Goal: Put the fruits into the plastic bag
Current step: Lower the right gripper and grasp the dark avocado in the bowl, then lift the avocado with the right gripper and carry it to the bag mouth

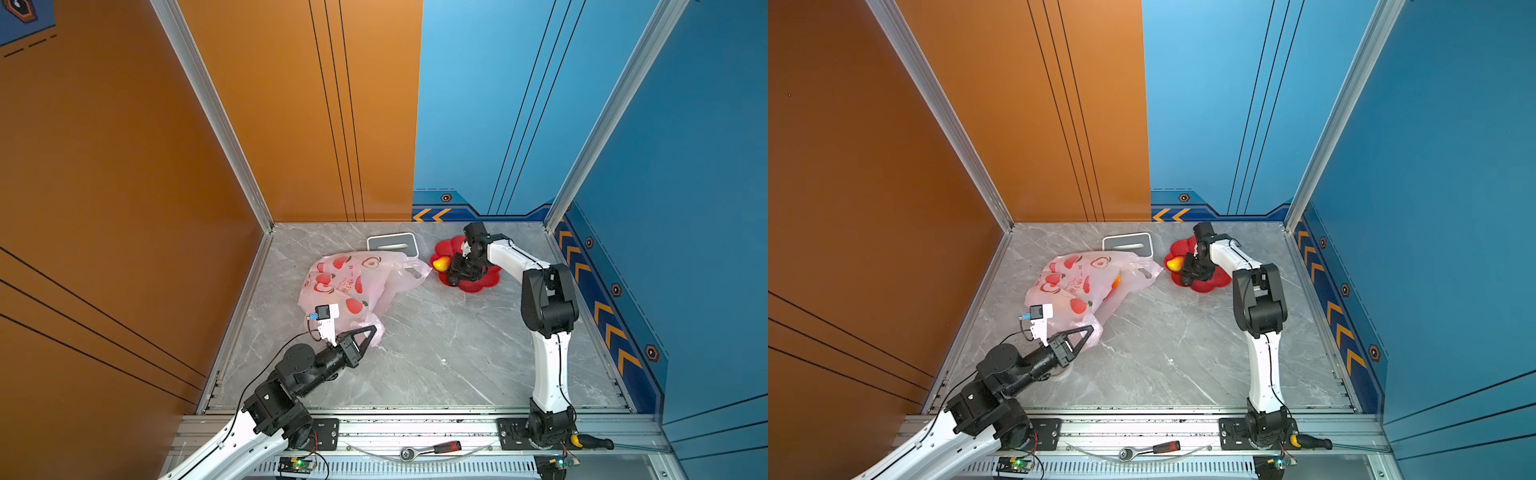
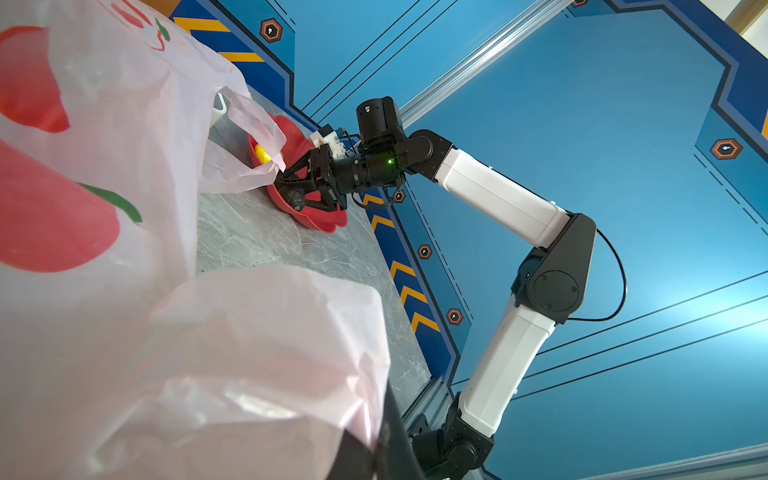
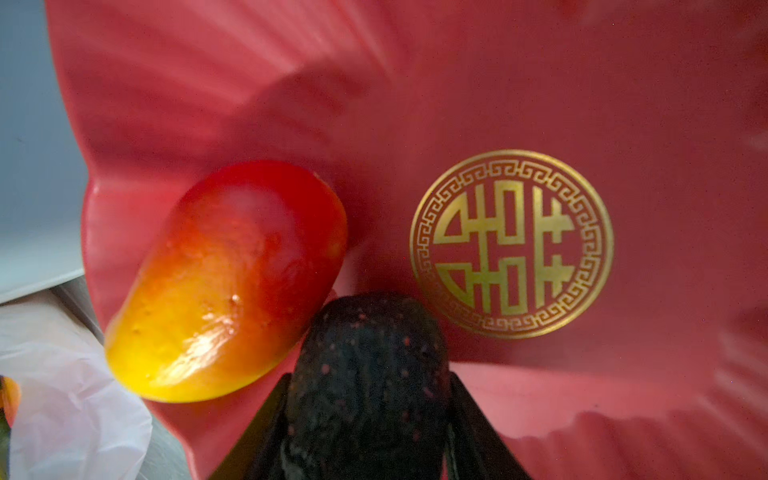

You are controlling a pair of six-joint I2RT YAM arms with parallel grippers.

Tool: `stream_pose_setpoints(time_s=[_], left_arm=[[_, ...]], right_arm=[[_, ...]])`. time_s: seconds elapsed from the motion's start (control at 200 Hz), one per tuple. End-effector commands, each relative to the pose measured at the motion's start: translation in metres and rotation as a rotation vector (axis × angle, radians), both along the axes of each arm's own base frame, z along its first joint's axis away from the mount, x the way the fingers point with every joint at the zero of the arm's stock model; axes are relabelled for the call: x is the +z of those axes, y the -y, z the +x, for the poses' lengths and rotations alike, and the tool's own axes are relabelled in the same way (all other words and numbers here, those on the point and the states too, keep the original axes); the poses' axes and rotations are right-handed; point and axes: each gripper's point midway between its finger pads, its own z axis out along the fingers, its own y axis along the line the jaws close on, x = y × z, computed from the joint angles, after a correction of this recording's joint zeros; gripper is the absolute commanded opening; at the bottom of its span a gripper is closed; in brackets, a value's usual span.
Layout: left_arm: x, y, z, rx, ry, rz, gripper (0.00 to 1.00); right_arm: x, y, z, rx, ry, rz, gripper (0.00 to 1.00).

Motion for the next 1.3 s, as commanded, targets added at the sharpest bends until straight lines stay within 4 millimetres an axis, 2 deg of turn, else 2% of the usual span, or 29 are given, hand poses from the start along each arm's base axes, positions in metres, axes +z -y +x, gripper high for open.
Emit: stream_pose_setpoints(time_s=[0.0, 0.3, 0.34, 0.35, 0.37, 0.796, 1.011, 1.292], left_arm=[[-0.004, -0.004, 0.003, 0.027, -0.004, 0.000, 0.00], [-0.004, -0.004, 0.003, 0.027, -0.001, -0.003, 0.00], [-0.004, -0.004, 0.003, 0.027, -0.003, -0.001, 0.00], [-0.004, -0.004, 0.003, 0.027, -0.002, -0.001, 0.00], [-0.004, -0.004, 0.003, 0.027, -0.001, -0.003, 0.00], [-0.001, 0.001, 0.004, 0.014, 0.002, -0.009, 0.00], [-0.001, 0.003, 0.006, 0.010, 0.002, -0.007, 0.00], [-0.003, 0.010, 0.009, -0.004, -0.004, -0.003, 0.00]], right_arm=[[0.002, 0.007, 0.001, -0.019, 0.008, -0.022, 0.48], [0.029, 0.029, -0.002, -0.070, 0.066, 0.010, 0.48], [0.027, 0.031, -0.003, -0.076, 0.057, 0.020, 0.48], [0.037, 0.032, -0.002, -0.078, 0.078, 0.028, 0.48], [0.042, 0.034, -0.002, -0.083, 0.086, 0.034, 0.48], [0.090, 0.068, -0.018, -0.179, 0.168, 0.182, 0.48], [0.119, 0.062, -0.032, -0.196, 0.238, 0.374, 0.48], [0.176, 0.043, -0.050, -0.172, 0.375, 0.684, 0.48]])
